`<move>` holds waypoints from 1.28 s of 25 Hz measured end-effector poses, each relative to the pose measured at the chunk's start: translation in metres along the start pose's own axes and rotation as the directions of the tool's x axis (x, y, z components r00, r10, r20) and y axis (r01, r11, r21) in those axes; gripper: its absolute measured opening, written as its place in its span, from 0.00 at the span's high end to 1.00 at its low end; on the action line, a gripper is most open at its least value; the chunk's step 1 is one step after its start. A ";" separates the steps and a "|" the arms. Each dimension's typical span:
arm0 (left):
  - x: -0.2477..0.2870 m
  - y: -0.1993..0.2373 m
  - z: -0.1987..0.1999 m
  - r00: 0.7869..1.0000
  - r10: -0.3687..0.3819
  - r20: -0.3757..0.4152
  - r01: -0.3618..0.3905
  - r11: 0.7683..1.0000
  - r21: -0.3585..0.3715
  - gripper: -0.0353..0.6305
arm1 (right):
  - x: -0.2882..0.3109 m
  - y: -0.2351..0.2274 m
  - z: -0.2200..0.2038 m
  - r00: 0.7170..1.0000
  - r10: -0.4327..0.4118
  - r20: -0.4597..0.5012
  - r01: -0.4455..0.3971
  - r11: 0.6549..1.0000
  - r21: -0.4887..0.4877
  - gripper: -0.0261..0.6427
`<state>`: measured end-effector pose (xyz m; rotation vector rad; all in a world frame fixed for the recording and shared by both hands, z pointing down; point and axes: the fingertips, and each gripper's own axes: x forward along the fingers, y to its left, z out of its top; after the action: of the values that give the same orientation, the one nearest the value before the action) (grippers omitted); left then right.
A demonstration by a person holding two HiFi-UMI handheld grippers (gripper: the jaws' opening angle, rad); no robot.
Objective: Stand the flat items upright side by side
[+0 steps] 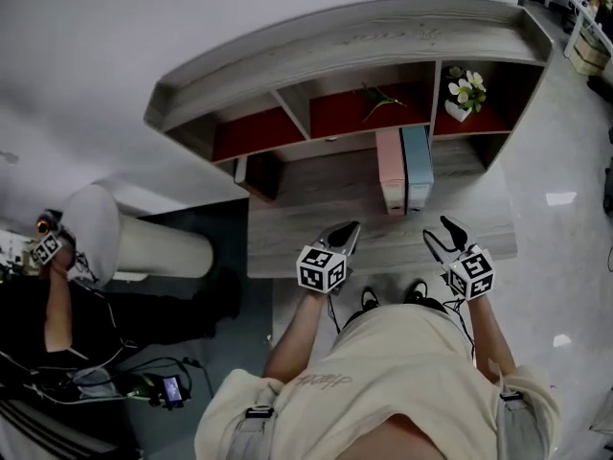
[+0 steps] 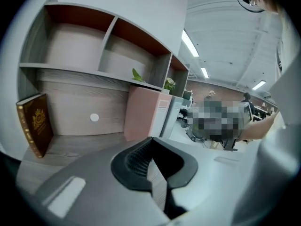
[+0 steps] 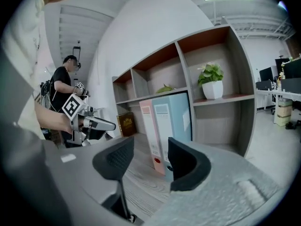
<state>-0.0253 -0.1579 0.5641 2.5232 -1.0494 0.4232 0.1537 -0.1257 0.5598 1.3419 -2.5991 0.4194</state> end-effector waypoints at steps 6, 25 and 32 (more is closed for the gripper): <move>-0.015 -0.017 0.025 1.000 0.010 0.016 -0.011 0.994 0.105 0.93 | -0.006 0.018 0.037 0.998 0.020 0.061 -0.017 0.998 -0.060 0.74; -0.061 0.001 0.145 0.949 0.136 0.284 -0.156 0.987 0.047 0.93 | -0.022 0.041 0.169 0.962 0.088 0.259 -0.058 0.991 -0.122 0.96; -0.074 -0.022 0.191 0.938 0.059 0.341 -0.103 0.988 0.112 0.93 | -0.026 0.050 0.204 0.946 0.121 0.300 -0.072 0.983 -0.171 0.96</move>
<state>-0.0345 -0.1835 0.3599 2.7391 -1.2905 0.0794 0.1202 -0.1459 0.3522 1.3220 -2.8870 0.0112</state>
